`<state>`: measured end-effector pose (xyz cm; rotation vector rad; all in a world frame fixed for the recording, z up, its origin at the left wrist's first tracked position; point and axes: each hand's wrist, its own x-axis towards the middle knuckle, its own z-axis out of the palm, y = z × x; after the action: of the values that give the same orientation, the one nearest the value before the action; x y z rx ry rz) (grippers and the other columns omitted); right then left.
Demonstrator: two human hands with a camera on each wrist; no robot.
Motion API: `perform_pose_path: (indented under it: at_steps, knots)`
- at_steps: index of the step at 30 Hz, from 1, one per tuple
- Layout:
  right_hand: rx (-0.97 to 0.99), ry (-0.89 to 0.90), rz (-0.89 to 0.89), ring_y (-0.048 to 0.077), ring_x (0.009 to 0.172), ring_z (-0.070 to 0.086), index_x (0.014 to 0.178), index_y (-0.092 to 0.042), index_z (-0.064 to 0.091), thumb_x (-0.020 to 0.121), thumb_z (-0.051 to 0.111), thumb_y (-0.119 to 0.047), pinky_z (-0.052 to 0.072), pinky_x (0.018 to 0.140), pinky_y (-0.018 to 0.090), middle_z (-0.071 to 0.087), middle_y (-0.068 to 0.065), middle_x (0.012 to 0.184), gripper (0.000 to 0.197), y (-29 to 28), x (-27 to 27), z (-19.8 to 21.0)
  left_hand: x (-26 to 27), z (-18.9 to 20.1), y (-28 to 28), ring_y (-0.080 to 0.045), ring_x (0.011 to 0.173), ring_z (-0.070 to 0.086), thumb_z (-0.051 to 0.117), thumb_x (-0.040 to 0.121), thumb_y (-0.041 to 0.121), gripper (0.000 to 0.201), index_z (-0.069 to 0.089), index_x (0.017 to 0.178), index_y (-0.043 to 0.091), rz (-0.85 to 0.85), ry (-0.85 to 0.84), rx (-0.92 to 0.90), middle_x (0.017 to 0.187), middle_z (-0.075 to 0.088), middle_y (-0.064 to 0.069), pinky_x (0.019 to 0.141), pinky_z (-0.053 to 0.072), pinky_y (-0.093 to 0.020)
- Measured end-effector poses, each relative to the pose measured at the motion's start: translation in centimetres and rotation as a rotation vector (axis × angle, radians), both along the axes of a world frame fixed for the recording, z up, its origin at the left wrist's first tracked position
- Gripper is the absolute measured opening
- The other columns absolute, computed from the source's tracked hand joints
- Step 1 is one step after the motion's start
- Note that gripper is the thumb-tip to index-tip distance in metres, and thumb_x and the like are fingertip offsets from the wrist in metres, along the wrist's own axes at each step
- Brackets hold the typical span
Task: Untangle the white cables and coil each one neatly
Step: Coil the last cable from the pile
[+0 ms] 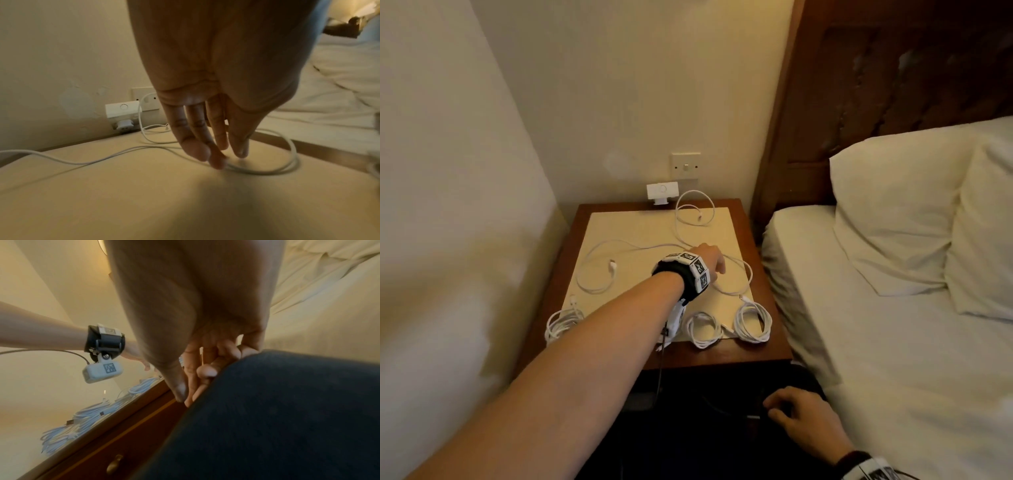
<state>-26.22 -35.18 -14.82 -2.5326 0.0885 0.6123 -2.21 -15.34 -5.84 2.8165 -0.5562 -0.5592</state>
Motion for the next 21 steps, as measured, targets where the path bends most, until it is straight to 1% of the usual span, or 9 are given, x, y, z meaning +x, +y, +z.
perform_pose_path:
  at_steps: [3,5,7,9,13,16,18,20,21]
  knots:
    - [-0.004,-0.012,-0.003,-0.008,0.082,0.054,0.085,-0.052,0.06,0.087,0.061,-0.043,0.045,0.077,0.013,0.061,-0.032,0.097,0.01,-0.2,0.1,0.0,0.9,-1.0,-1.2,-0.027,0.114,0.06,0.054,0.092,0.002,0.035,0.063,0.125,0.012,-0.04,0.07,0.106,0.131,0.059,-0.007,0.091,0.049,-0.032]
    - [-0.006,-0.009,-0.002,-0.007,0.083,0.055,0.085,-0.053,0.059,0.087,0.061,-0.043,0.045,0.078,0.014,0.06,-0.032,0.097,0.01,-0.2,0.2,0.0,1.4,-1.5,-1.4,-0.03,0.104,0.064,0.053,0.091,-0.001,0.03,0.068,0.116,0.007,-0.04,0.084,0.143,0.123,0.064,-0.012,0.084,0.051,-0.034]
    - [-0.011,-0.003,0.001,-0.006,0.09,0.055,0.086,-0.052,0.06,0.088,0.061,-0.043,0.045,0.081,0.015,0.06,-0.031,0.099,0.009,-0.3,0.3,0.0,1.5,-1.7,-1.3,-0.032,0.086,0.066,0.053,0.086,-0.003,0.021,0.07,0.096,0.004,-0.045,0.042,0.167,0.104,0.068,-0.013,0.079,0.055,-0.037]
    - [-0.007,0.005,0.001,-0.004,0.097,0.055,0.086,-0.051,0.06,0.088,0.061,-0.042,0.045,0.083,0.017,0.06,-0.03,0.101,0.01,-0.4,0.4,-0.1,1.5,-1.9,-1.3,-0.029,0.07,0.06,0.051,0.083,-0.004,0.017,0.065,0.08,0.006,-0.038,-0.01,0.2,0.088,0.064,-0.013,0.072,0.054,-0.036]
    - [0.044,0.028,0.025,-0.005,0.098,0.055,0.086,-0.051,0.061,0.089,0.062,-0.039,0.046,0.086,0.018,0.061,-0.029,0.102,0.013,-0.6,0.5,-0.2,1.5,-1.5,-1.4,-0.03,0.072,0.065,0.057,0.084,-0.005,0.013,0.068,0.079,0.001,-0.036,-0.021,0.197,0.081,0.067,-0.013,0.077,0.059,-0.042]
    - [0.125,0.001,0.027,-0.004,0.09,0.057,0.086,-0.047,0.062,0.089,0.066,-0.03,0.046,0.084,0.015,0.064,-0.021,0.099,0.017,-0.6,0.4,0.7,2.3,0.8,-0.7,-0.028,0.077,0.07,0.07,0.08,0.0,0.006,0.074,0.077,0.003,-0.027,-0.041,0.112,0.08,0.072,-0.013,0.075,0.06,-0.039]
    - [0.172,-0.061,0.03,0.0,0.083,0.059,0.088,-0.044,0.063,0.088,0.068,-0.023,0.046,0.076,0.012,0.065,-0.015,0.096,0.021,-0.5,0.6,2.7,3.0,3.7,0.2,-0.025,0.078,0.07,0.075,0.079,0.002,0.005,0.074,0.075,0.007,-0.026,-0.104,0.045,0.08,0.073,-0.01,0.075,0.059,-0.035]
    - [0.228,-0.172,0.032,0.003,0.082,0.059,0.089,-0.04,0.067,0.086,0.071,-0.02,0.045,0.069,0.011,0.066,-0.016,0.094,0.02,0.1,1.1,6.0,3.7,7.1,1.7,-0.021,0.078,0.068,0.078,0.078,0.007,0.004,0.075,0.078,0.008,-0.011,-0.201,-0.027,0.081,0.073,-0.007,0.077,0.056,-0.033]
    - [0.263,-0.248,0.042,0.001,0.083,0.06,0.089,-0.039,0.069,0.085,0.072,-0.02,0.045,0.07,0.012,0.067,-0.019,0.094,0.019,0.6,1.7,8.2,4.0,9.0,2.5,-0.019,0.078,0.067,0.079,0.078,0.008,0.004,0.075,0.079,0.009,0.006,-0.259,-0.065,0.082,0.073,-0.006,0.078,0.055,-0.031]
